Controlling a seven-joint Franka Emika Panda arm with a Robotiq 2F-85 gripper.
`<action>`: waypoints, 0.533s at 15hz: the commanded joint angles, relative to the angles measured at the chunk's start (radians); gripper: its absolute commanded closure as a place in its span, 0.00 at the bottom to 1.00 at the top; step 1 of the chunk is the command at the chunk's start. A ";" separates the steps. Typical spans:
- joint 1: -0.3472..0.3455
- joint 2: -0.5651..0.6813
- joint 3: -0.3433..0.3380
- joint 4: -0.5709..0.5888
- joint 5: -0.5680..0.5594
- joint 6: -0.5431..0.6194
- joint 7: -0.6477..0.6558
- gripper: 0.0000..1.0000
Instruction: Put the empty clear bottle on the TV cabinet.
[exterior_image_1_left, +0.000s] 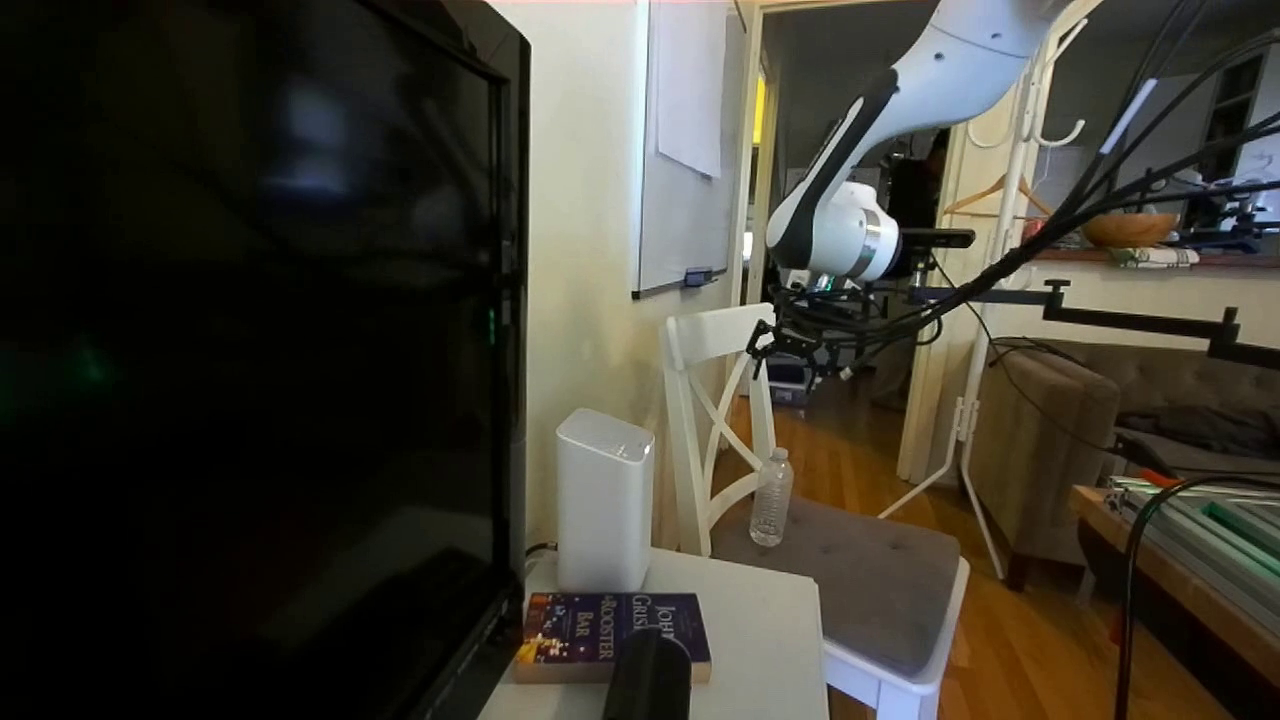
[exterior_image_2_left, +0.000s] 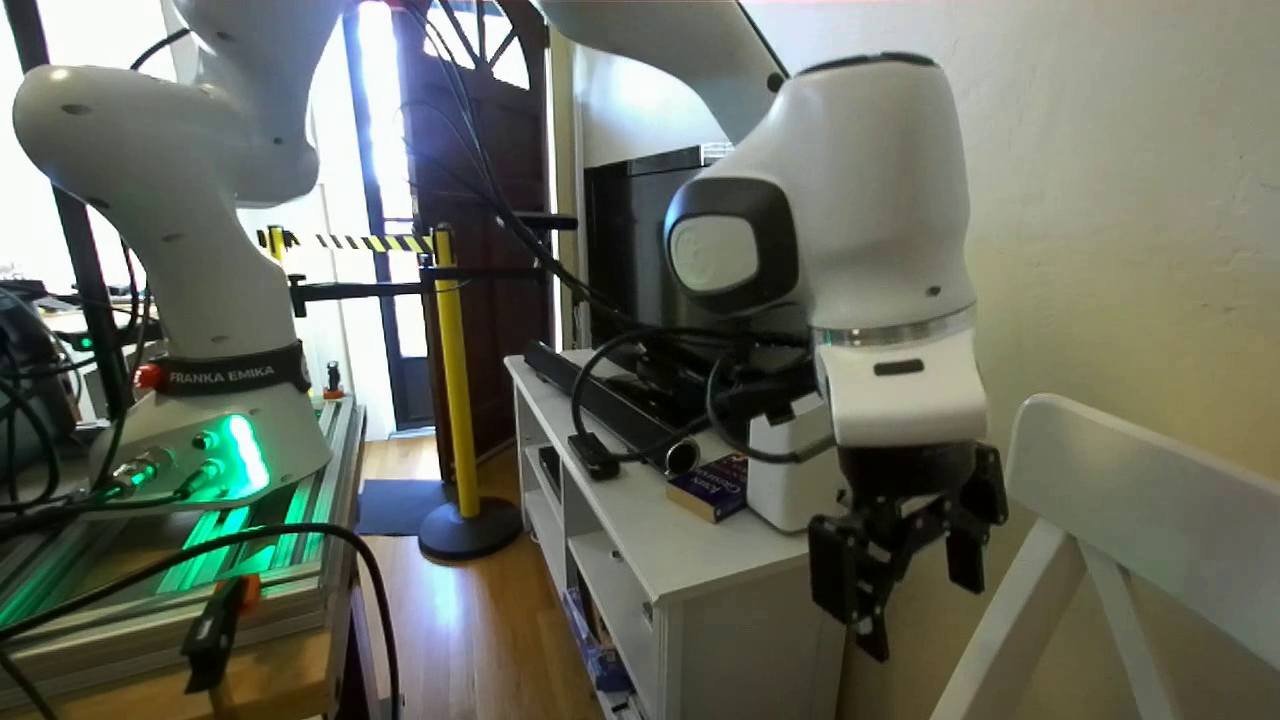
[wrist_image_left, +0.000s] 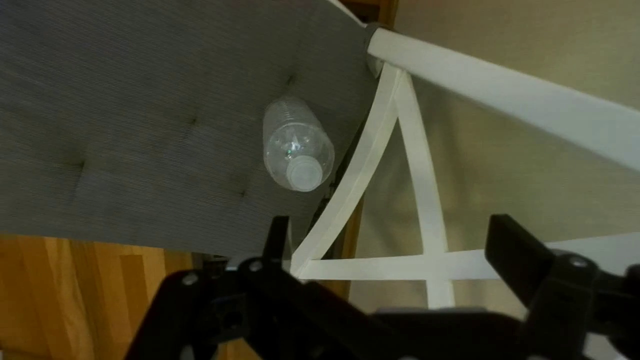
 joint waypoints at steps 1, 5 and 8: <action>-0.010 0.034 0.000 0.022 -0.006 0.005 0.021 0.00; -0.019 0.104 -0.003 0.077 -0.008 0.013 0.050 0.00; -0.026 0.130 0.008 0.092 0.002 0.036 0.049 0.00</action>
